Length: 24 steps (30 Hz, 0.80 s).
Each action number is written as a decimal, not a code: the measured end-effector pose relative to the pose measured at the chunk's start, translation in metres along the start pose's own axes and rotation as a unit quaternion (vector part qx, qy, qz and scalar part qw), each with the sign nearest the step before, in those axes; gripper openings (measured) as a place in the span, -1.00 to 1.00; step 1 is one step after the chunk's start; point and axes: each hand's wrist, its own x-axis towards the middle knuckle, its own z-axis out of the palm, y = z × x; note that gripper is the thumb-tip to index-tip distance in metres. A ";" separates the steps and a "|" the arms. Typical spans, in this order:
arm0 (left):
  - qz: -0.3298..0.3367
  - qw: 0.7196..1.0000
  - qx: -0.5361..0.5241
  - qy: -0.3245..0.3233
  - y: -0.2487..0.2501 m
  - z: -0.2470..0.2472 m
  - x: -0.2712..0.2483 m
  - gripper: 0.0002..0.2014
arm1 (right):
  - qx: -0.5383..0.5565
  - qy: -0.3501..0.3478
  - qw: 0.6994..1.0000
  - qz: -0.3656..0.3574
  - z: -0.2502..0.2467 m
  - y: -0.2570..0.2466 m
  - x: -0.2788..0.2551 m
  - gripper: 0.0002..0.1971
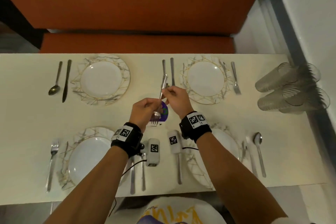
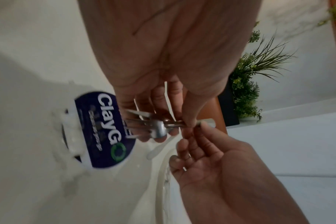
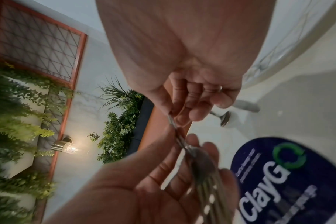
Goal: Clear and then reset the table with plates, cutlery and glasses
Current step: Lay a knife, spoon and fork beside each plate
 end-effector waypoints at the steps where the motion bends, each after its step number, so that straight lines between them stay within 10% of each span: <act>1: 0.003 1.000 0.002 -0.012 0.000 -0.012 -0.001 -0.97 | 0.014 0.014 1.000 0.012 0.010 -0.005 0.000 -0.84; 14: 0.046 0.998 0.033 0.007 0.001 -0.131 0.009 -0.81 | 0.015 -0.052 0.998 0.033 0.126 -0.034 0.007 -0.74; 24: 0.033 0.990 0.139 0.014 -0.013 -0.175 0.014 -0.85 | -0.096 0.053 0.992 0.065 0.130 -0.031 0.091 -0.82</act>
